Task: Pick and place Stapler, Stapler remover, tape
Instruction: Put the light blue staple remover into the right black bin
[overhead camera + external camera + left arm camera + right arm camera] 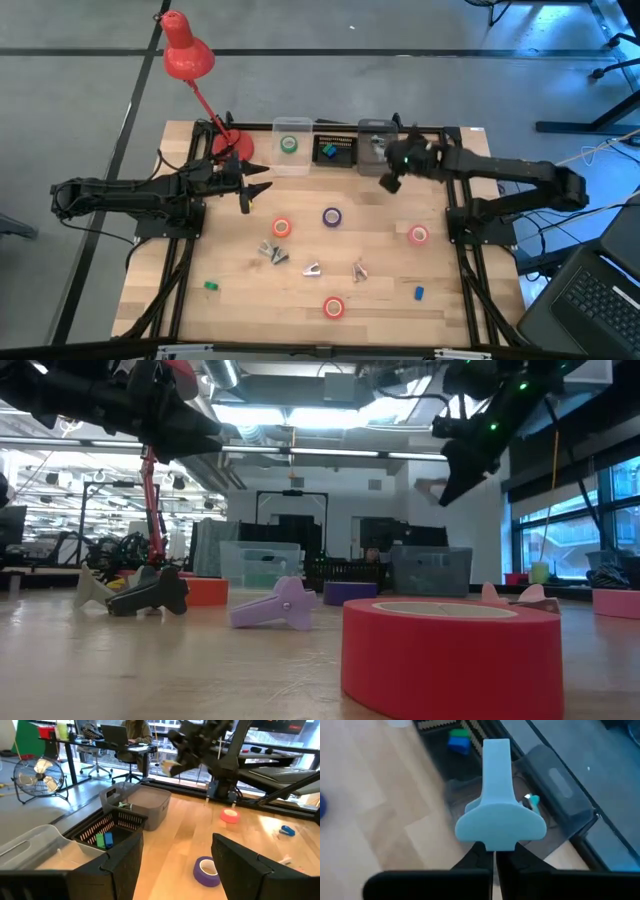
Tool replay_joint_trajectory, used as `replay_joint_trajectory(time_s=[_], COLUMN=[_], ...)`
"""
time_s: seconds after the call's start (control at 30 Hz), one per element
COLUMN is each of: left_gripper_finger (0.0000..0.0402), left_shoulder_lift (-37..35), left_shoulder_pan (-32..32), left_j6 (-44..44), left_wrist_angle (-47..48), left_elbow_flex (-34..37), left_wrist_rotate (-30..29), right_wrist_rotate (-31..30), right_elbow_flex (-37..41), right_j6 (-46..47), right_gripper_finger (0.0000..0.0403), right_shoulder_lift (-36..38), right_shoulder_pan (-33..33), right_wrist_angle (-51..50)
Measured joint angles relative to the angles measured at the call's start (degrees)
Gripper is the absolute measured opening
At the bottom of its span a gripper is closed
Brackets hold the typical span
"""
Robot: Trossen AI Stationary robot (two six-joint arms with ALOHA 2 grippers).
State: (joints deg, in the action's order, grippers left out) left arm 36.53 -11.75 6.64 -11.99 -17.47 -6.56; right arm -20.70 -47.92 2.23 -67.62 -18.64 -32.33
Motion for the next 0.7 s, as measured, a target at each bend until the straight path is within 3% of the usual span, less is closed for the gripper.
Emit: replay_joint_trajectory(time_s=[0.33,0.7], left_gripper_finger=[0.0230,0.0228], left_shoulder_lift=[0.0,0.0], left_shoulder_pan=[0.0,0.0], left_j6=[-0.4,-0.4], left_wrist_angle=[0.2,0.2], left_elbow_flex=[0.0,0.0], left_wrist_rotate=[0.1,0.3], right_wrist_rotate=[13.7,19.4], right_elbow_flex=[-0.3,-0.4], right_j6=[-9.2,-11.7], right_gripper_finger=[0.0001,0.0000], right_shoulder_lift=[-10.9,-24.7], right_shoulder_pan=[-17.8,-25.1], right_wrist_angle=[7.2,12.4])
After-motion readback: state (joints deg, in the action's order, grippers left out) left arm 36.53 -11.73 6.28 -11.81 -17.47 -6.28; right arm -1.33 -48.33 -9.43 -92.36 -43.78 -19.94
